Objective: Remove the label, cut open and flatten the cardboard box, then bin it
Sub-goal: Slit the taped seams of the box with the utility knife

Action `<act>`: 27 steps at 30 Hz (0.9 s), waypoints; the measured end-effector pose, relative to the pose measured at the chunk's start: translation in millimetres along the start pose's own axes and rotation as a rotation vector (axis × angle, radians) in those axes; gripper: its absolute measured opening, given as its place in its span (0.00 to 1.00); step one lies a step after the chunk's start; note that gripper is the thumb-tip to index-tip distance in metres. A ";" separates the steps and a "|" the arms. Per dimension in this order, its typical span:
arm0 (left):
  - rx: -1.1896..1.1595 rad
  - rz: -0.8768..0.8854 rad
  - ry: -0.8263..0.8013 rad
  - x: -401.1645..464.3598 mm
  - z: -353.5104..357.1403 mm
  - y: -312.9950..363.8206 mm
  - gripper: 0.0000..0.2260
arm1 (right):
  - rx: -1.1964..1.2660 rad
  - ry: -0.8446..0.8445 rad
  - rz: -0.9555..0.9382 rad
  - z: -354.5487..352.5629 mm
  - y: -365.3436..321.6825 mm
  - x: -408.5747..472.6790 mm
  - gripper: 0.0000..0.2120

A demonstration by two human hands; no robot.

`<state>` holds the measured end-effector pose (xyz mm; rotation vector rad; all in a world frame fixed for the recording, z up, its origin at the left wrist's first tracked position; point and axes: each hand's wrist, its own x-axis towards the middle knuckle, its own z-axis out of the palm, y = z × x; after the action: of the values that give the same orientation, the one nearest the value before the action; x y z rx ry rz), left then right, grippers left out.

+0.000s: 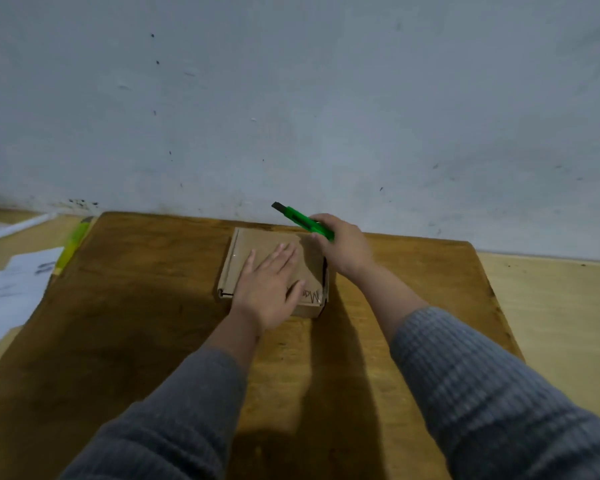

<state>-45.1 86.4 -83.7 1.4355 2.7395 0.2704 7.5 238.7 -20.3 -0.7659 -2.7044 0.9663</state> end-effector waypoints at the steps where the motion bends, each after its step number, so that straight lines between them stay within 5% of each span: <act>1: -0.004 0.014 0.023 0.2 1.9 -2.9 0.27 | -0.017 -0.033 -0.033 2.1 0.6 7.5 0.17; 6: 0.000 0.094 0.265 -7.0 11.2 -16.7 0.23 | -0.025 -0.080 -0.076 11.8 13.2 16.8 0.16; 9: 0.034 -0.020 0.291 -13.5 6.0 -20.5 0.22 | -0.029 -0.016 -0.060 13.1 17.3 4.1 0.17; 13: 0.013 -0.339 0.136 -26.4 -2.9 -28.4 0.29 | -0.085 0.099 -0.019 14.1 15.1 -23.9 0.18; 17: -0.271 -0.572 -0.024 -36.9 -19.8 -31.6 0.33 | -0.035 0.165 0.018 26.9 4.2 -62.9 0.18; 27: -0.080 -0.508 -0.200 -78.8 -42.0 -50.2 0.46 | 0.606 0.166 0.331 88.9 -52.8 -146.9 0.14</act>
<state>-45.6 -11.8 -54.7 0.6666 2.7645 0.1964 82.8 79.1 -54.1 -1.1008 -1.9976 1.6010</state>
